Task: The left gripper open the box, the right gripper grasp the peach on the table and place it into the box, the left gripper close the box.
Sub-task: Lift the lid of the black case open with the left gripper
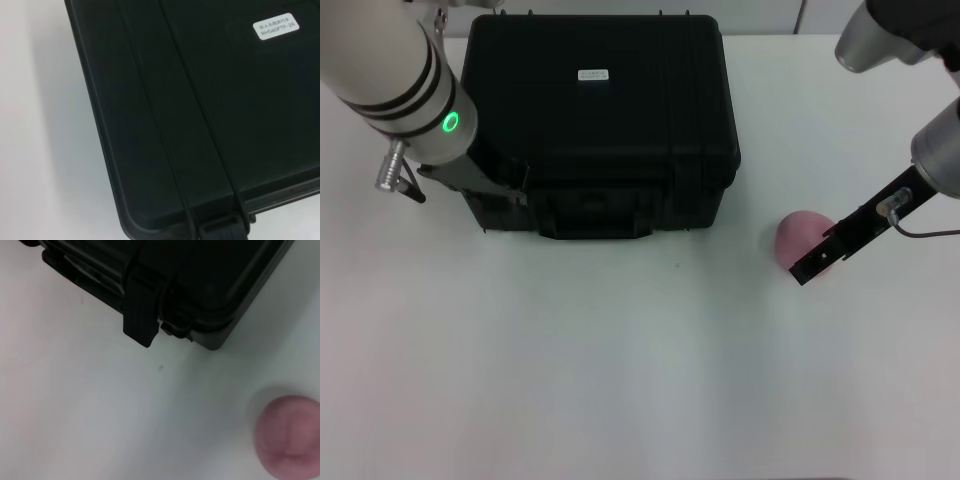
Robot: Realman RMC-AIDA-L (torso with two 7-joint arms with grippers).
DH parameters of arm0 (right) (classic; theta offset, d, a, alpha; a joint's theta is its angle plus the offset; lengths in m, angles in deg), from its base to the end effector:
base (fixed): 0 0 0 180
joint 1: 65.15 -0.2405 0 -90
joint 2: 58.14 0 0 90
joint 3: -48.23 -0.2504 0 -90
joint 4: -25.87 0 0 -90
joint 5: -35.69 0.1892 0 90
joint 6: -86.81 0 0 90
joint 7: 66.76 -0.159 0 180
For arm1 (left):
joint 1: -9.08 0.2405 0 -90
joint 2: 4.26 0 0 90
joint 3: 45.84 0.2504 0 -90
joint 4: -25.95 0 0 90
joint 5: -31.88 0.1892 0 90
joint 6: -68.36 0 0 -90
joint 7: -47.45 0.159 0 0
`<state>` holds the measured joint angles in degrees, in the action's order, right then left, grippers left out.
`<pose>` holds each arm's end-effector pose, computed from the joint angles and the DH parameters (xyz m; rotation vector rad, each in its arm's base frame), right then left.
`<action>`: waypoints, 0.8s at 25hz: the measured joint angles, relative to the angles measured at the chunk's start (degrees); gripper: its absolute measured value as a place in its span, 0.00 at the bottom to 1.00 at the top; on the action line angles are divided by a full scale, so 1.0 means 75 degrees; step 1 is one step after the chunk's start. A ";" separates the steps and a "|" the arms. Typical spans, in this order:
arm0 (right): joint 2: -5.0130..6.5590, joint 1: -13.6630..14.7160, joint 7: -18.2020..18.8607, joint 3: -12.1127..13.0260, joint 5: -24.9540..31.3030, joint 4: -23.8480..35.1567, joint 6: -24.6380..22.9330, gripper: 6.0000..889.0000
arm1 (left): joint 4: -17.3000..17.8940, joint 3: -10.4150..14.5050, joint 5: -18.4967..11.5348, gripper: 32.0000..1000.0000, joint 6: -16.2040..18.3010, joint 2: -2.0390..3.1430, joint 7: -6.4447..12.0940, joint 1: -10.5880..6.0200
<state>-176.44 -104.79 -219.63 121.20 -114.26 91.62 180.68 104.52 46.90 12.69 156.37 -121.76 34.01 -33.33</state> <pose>0.2083 0.3348 -0.0118 -2.5151 1.2811 -0.5734 -0.1583 0.3592 -0.0140 -2.0287 -1.3191 0.4708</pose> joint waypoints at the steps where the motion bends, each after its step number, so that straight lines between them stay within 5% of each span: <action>1: 0.0000 0.0000 0.0001 -0.0003 0.0000 -0.0001 0.0000 0.95 | 0.0034 -0.0001 0.0004 0.36 0.0022 0.0000 -0.0003 0.0004; 20: 0.0000 0.0000 0.0015 -0.0003 0.0000 -0.0001 0.0000 0.95 | 0.0863 -0.0102 0.0129 0.36 0.0413 0.0011 -0.0024 0.0044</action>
<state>-176.45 -104.79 -219.52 121.18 -114.26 91.61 180.68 110.99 46.14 13.66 159.46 -121.68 33.83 -33.00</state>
